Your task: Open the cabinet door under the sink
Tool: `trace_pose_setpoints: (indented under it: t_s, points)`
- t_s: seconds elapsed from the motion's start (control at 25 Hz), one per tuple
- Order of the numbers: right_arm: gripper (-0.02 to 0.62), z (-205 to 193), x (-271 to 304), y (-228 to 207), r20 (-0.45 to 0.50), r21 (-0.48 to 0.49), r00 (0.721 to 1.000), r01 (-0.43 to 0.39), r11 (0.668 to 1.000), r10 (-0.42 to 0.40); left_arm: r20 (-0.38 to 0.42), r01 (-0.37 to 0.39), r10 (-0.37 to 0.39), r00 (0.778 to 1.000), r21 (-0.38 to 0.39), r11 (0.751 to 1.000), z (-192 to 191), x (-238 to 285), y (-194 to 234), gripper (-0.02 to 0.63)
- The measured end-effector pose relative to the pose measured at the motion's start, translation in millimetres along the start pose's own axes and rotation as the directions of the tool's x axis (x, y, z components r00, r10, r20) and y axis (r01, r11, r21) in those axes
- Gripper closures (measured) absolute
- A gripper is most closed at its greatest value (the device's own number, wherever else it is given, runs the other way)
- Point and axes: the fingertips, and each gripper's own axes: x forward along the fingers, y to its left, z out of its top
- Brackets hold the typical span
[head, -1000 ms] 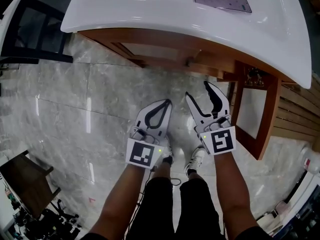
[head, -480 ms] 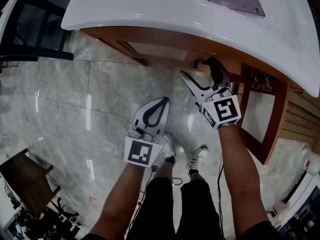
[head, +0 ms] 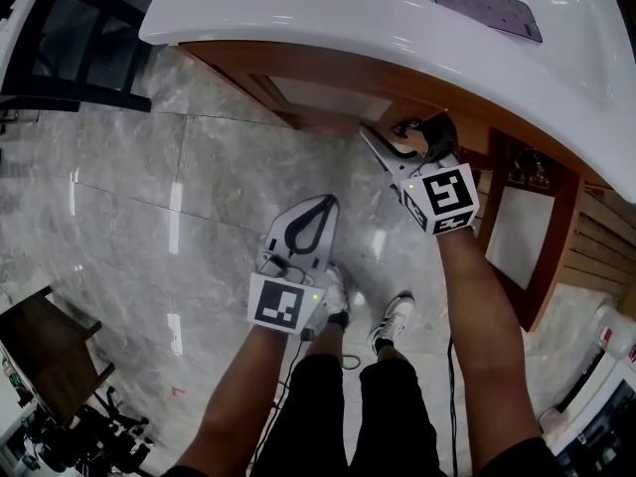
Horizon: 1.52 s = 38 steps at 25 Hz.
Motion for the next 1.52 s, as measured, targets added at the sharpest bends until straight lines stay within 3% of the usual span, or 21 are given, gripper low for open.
trace_pose_setpoints:
  t_s: [0.6, 1.52]
  points:
    - [0.232, -5.9, -15.4, 14.5, -0.073, -0.103, 0.997, -0.042, 0.994, 0.034, -0.008, -0.041, 0.041, 0.999, -0.008, 0.999, -12.4, -29.7, -5.9, 0.583]
    - [0.232, -12.9, -60.3, 107.3, -0.071, -0.089, 0.991, -0.118, 0.989, 0.112, 0.000, -0.156, 0.156, 0.988, -0.031, 0.987, -29.3, -93.1, -13.8, 0.583]
